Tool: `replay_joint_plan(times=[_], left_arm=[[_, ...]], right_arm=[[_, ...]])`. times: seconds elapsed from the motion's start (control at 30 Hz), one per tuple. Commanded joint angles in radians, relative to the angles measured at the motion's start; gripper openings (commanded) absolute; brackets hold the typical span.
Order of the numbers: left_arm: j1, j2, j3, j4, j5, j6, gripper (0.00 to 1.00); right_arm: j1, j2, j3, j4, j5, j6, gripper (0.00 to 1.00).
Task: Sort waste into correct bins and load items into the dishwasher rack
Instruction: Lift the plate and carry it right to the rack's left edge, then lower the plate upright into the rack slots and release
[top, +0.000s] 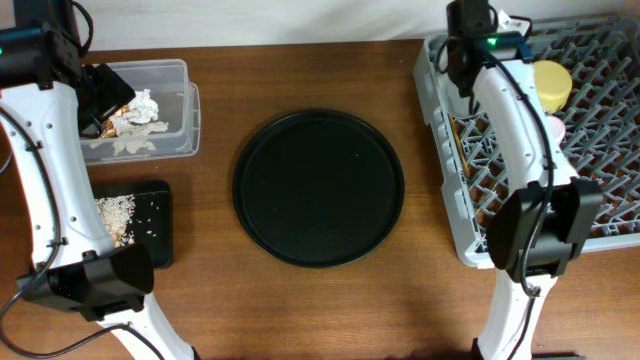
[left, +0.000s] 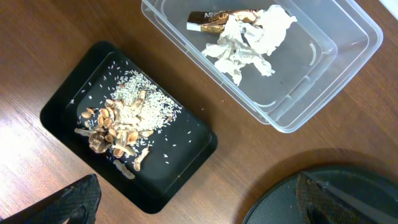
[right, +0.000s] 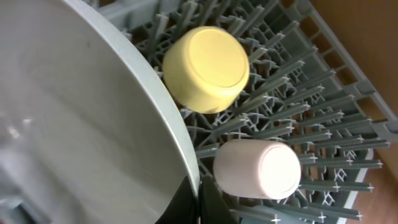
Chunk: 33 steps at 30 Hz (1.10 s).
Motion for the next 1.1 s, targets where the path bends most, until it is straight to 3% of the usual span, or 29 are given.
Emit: replay_joint_plan(times=[0.0, 0.07, 0.1, 0.13, 0.2, 0.33, 0.57, 0.77, 0.9, 1.07], left_arm=[[0.005, -0.008, 0.009, -0.001, -0.007, 0.005, 0.99], [0.005, -0.008, 0.009, -0.001, -0.007, 0.005, 0.99], [0.005, -0.008, 0.009, -0.001, -0.007, 0.005, 0.99], [0.005, -0.008, 0.009, -0.001, -0.007, 0.005, 0.99], [0.005, -0.008, 0.009, -0.001, -0.007, 0.005, 0.99], [0.005, -0.008, 0.009, -0.001, -0.007, 0.005, 0.99], [0.005, -0.008, 0.009, -0.001, -0.007, 0.005, 0.99], [0.005, -0.008, 0.009, -0.001, -0.007, 0.005, 0.99], [0.005, -0.008, 0.009, -0.001, -0.007, 0.005, 0.99], [0.005, -0.008, 0.009, -0.001, -0.007, 0.005, 0.99]], right_arm=[[0.049, -0.001, 0.004, 0.000, 0.019, 0.014, 0.05], [0.068, -0.008, 0.026, -0.013, 0.018, 0.008, 0.14], [0.074, -0.011, 0.034, -0.016, 0.014, -0.003, 0.33], [0.085, -0.022, 0.053, -0.027, 0.013, -0.016, 0.61], [0.093, -0.042, 0.081, -0.050, -0.003, -0.023, 0.90], [0.097, -0.103, 0.192, -0.158, -0.144, -0.023, 0.99], [0.098, -0.269, 0.275, -0.374, -0.407, -0.009, 0.98], [0.101, -0.436, 0.272, -0.596, -0.431, 0.042, 0.98], [0.141, -0.555, 0.179, -0.623, -0.457, 0.008, 0.98], [0.242, -0.758, -0.074, -0.595, -0.457, 0.042, 0.99]])
